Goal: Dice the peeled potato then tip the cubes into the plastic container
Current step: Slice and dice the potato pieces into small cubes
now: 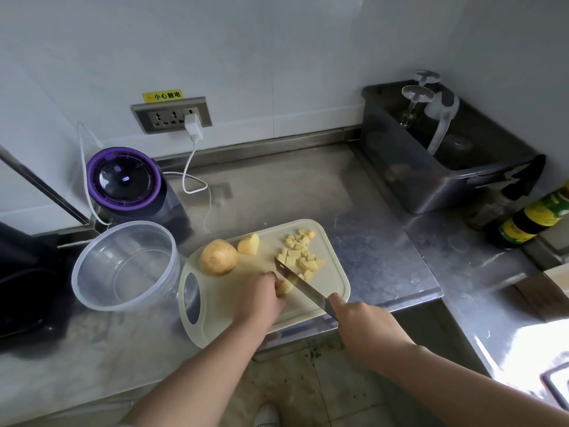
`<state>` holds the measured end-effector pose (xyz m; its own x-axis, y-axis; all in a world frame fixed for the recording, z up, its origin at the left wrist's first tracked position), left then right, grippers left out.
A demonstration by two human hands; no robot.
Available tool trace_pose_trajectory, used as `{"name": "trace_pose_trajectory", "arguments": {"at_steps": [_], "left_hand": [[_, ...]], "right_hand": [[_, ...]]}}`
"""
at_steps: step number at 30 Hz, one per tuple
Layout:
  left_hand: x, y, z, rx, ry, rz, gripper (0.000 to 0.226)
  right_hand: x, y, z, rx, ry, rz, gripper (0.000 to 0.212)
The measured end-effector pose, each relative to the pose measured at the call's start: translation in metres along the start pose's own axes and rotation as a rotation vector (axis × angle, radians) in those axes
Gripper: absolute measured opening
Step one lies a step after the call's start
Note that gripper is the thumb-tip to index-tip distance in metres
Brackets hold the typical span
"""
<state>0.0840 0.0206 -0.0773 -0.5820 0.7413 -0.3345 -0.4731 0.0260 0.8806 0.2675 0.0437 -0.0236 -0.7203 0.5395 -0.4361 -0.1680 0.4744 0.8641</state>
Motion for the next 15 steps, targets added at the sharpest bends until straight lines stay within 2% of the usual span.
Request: {"name": "trace_pose_trajectory", "arguments": {"at_steps": [15], "left_hand": [[-0.0031,0.0014,0.0001,0.029,-0.001,0.051,0.024]], "right_hand": [[0.0030,-0.0083,-0.0070,0.051,0.027,-0.066,0.044]]}}
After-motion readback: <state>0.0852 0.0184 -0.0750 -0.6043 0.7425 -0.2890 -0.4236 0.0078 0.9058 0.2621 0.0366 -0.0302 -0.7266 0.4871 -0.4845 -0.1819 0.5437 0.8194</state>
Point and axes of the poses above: each hand's wrist, its own x-axis towards the middle knuckle, its own y-axis out of the back of the hand, z = x × y, the point moved 4 cm from there along x, towards the middle knuckle, and after that the axes turned 12 degrees about y, right-handed, at the moved point
